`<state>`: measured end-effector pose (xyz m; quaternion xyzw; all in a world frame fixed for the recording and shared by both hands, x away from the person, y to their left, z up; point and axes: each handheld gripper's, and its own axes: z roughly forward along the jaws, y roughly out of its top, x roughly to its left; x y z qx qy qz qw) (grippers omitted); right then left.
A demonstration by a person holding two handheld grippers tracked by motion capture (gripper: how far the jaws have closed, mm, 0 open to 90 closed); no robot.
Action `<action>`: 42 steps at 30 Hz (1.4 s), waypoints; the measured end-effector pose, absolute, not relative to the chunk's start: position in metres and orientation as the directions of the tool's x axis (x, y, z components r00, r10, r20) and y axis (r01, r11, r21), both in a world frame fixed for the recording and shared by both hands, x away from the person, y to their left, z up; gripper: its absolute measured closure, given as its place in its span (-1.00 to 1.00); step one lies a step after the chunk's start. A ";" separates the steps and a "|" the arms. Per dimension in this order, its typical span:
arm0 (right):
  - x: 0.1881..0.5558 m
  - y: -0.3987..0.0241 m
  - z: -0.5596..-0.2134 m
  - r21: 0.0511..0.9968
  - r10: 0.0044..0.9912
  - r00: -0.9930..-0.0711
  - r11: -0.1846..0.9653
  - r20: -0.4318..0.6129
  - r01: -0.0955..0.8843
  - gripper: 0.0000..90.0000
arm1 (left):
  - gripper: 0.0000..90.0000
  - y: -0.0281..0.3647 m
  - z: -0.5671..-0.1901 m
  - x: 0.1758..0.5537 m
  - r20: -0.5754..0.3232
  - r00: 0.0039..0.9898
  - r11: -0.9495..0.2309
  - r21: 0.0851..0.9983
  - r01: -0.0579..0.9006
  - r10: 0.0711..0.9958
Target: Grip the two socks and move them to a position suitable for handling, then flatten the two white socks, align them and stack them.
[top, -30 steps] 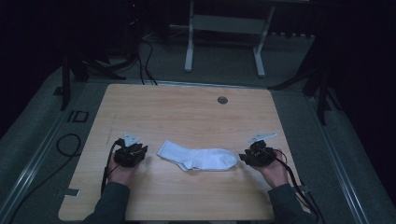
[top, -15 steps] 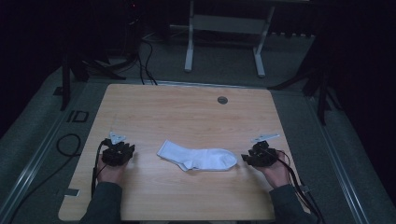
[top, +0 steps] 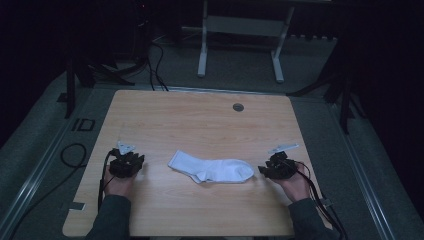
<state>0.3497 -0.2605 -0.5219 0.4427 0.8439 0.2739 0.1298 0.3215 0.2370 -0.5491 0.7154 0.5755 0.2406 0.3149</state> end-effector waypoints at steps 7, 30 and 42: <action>0.349 -0.261 -0.524 0.575 0.819 -0.573 0.456 0.026 0.679 0.29 | 0.61 0.236 -0.549 0.321 -0.019 0.223 -0.139 0.727 0.672 0.975; 0.345 -0.254 -0.516 0.596 0.812 -0.584 0.465 0.008 0.655 0.27 | 0.58 0.221 -0.548 0.318 -0.006 0.283 -0.187 0.738 0.648 0.959; 0.344 -0.245 -0.517 0.594 0.799 -0.602 0.488 -0.008 0.640 0.25 | 0.57 0.212 -0.548 0.317 0.013 0.309 -0.218 0.735 0.642 0.951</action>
